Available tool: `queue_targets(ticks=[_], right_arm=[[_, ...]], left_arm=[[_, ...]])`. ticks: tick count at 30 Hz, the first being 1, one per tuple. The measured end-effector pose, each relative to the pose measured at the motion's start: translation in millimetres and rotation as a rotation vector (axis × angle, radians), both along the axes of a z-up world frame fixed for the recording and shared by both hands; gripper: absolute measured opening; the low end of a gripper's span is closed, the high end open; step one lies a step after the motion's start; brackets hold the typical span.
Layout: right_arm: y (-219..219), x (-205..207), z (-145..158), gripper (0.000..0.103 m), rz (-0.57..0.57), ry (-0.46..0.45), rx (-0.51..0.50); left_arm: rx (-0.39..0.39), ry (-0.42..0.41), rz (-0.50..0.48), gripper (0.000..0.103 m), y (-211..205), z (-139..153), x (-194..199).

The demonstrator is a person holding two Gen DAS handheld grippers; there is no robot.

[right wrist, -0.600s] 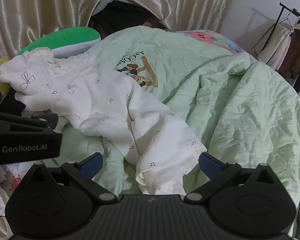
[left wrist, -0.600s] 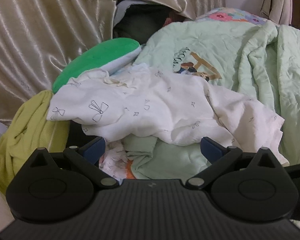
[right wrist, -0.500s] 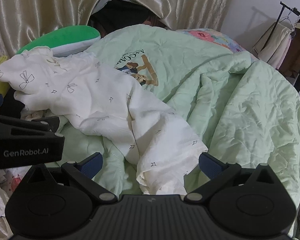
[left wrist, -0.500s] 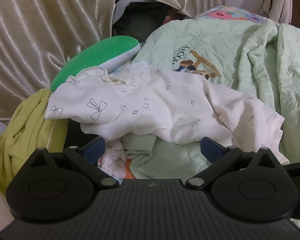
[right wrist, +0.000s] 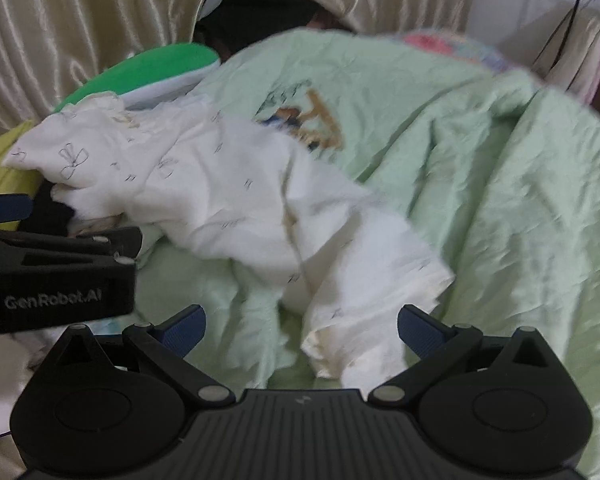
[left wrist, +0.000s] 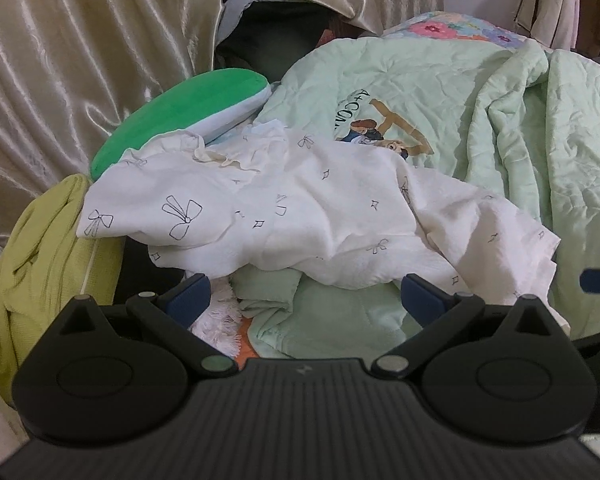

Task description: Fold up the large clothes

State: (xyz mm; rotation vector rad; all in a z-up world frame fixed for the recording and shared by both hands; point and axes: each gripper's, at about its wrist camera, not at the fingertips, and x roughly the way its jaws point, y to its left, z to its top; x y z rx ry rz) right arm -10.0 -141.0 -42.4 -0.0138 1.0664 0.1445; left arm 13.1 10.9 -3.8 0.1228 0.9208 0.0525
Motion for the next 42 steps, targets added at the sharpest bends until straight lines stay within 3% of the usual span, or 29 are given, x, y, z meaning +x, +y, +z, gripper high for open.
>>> queue_targets(ticks=[5, 7, 13, 16, 18, 19, 20, 24, 25, 26, 28, 29, 30, 32, 33, 37, 40, 41, 42], right_arm=[[-28.0, 11.9, -6.6, 0.09, -0.06, 0.066, 0.081], [-40.5, 13.8, -10.3, 0.09, -0.07, 0.065, 0.103], [-34.3, 29.3, -19.6, 0.089, -0.002, 0.039, -0.01], [-29.9, 44.0, -41.2, 0.089, 0.017, 0.059, -0.03], [-28.7, 50.0, -55.6, 0.074, 0.021, 0.086, -0.025], [-27.9, 54.3, -67.1, 0.054, 0.013, 0.113, -0.029], [-27.6, 56.9, -75.3, 0.044, 0.006, 0.133, -0.036], [-33.2, 53.4, -82.0, 0.02, -0.003, 0.106, -0.04], [-35.8, 48.6, -75.5, 0.008, 0.008, 0.072, -0.049], [-37.7, 44.7, -69.6, 0.008, 0.017, 0.044, -0.059], [-46.7, 38.6, -51.2, 0.008, 0.021, -0.016, -0.055], [-51.7, 36.8, -41.8, 0.007, 0.021, -0.042, -0.051], [-55.3, 37.5, -35.9, 0.007, 0.017, -0.051, -0.045], [-65.4, 36.3, -19.2, 0.007, -0.003, -0.088, -0.037], [-69.2, 35.8, -12.4, 0.007, -0.008, -0.106, -0.037], [-88.6, 33.3, 11.5, 0.007, -0.045, -0.159, -0.001], [-99.3, 32.4, 13.7, 0.007, -0.068, -0.155, 0.012], [-98.7, 32.5, 11.6, 0.007, -0.068, -0.152, 0.006], [-98.3, 32.5, 8.6, 0.007, -0.067, -0.149, 0.003]], left_arm=[[-0.049, 0.007, 0.112, 0.103, 40.3, -16.1, 14.9], [-0.082, 0.007, 0.172, 0.103, 60.8, -27.2, 22.3], [-0.172, -0.024, 0.189, 0.103, 78.6, -57.4, 46.8], [-0.162, -0.017, 0.254, 0.103, 78.1, -77.2, 60.3], [-0.143, -0.005, 0.273, 0.103, 74.7, -88.9, 66.8], [-0.139, 0.001, 0.276, 0.103, 74.8, -95.5, 71.3], [-0.14, 0.003, 0.287, 0.103, 76.1, -99.5, 74.4], [-0.166, -0.001, 0.398, 0.103, 89.9, -117.9, 88.1], [-0.17, -0.01, 0.421, 0.103, 91.8, -120.5, 90.0], [-0.172, -0.02, 0.436, 0.103, 92.9, -122.4, 91.7], [-0.162, -0.038, 0.429, 0.093, 92.0, -123.4, 93.7], [-0.155, -0.043, 0.426, 0.066, 91.3, -123.6, 94.3], [-0.151, -0.047, 0.421, 0.031, 90.8, -123.4, 95.1], [-0.195, -0.043, 0.405, 0.008, 94.0, -122.3, 96.3], [-0.238, -0.041, 0.404, 0.008, 96.5, -121.4, 96.3], [-0.249, -0.061, 0.391, 0.009, 95.9, -110.7, 96.4], [-0.239, -0.049, 0.393, 0.025, 94.0, -112.2, 102.6], [-0.224, -0.045, 0.395, 0.026, 93.0, -114.4, 105.3], [-0.218, -0.043, 0.396, 0.017, 92.5, -116.8, 106.9]])
